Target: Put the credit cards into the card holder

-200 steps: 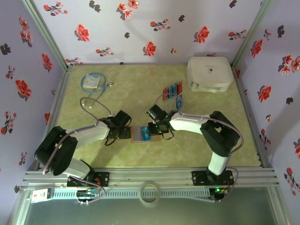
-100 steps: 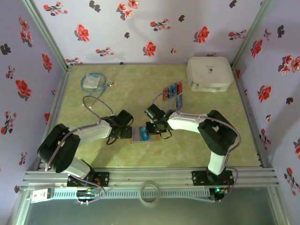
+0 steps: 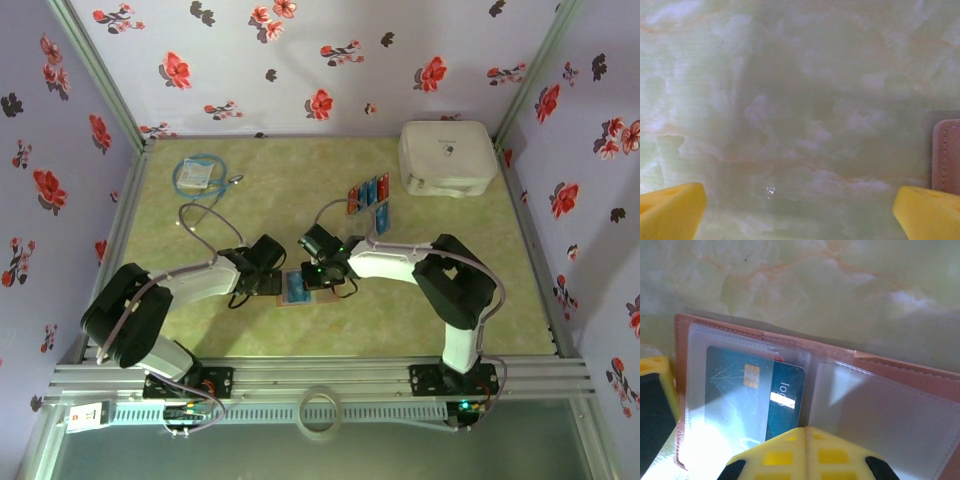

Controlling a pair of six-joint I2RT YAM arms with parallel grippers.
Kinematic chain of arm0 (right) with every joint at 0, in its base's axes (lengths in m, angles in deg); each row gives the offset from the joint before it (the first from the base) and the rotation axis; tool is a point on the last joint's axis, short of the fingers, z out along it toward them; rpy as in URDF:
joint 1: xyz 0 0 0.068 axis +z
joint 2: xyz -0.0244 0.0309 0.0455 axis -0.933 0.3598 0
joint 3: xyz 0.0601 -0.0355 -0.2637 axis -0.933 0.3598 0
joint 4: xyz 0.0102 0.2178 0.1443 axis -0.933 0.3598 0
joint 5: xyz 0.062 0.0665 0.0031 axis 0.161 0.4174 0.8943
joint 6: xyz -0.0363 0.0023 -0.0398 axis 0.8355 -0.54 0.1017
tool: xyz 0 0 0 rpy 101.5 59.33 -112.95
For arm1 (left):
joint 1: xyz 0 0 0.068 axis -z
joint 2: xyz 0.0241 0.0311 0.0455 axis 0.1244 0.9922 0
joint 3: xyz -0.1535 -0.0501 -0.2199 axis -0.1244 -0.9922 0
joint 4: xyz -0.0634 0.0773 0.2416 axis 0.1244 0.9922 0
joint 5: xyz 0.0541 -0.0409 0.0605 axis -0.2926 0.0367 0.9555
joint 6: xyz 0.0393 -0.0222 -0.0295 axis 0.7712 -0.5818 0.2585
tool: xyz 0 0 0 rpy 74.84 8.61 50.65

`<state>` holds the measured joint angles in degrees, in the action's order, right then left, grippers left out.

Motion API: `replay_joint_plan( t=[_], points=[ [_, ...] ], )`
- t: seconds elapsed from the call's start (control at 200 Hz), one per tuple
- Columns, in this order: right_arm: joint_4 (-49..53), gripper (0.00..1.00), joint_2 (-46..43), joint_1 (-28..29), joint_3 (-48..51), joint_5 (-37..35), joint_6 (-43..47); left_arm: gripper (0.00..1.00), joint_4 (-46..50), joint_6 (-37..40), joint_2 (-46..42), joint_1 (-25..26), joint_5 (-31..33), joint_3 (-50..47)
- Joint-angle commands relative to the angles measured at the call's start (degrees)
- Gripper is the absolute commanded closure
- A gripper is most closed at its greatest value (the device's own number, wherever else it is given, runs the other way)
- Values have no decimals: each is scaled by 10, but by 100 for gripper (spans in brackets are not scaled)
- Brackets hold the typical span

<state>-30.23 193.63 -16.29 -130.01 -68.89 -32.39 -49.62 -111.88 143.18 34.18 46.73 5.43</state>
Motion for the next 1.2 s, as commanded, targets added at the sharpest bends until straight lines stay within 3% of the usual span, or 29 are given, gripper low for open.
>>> replay_joint_plan(
  t=[0.0, 0.42, 0.68, 1.195],
  points=[
    [-16, 100, 13, 11, -17, 19, -18, 0, -30, 3, 33, 12, -19, -3],
    [-26, 100, -18, 9, 2, 24, -23, 0, -21, 4, 26, 10, -13, 2],
    [-22, 99, -59, 7, 32, 8, -25, 0, 4, 5, -27, -1, -5, -9],
    [-54, 100, -30, 13, 36, 32, -44, 0, -1, 2, -25, -4, -12, -37]
  ],
)
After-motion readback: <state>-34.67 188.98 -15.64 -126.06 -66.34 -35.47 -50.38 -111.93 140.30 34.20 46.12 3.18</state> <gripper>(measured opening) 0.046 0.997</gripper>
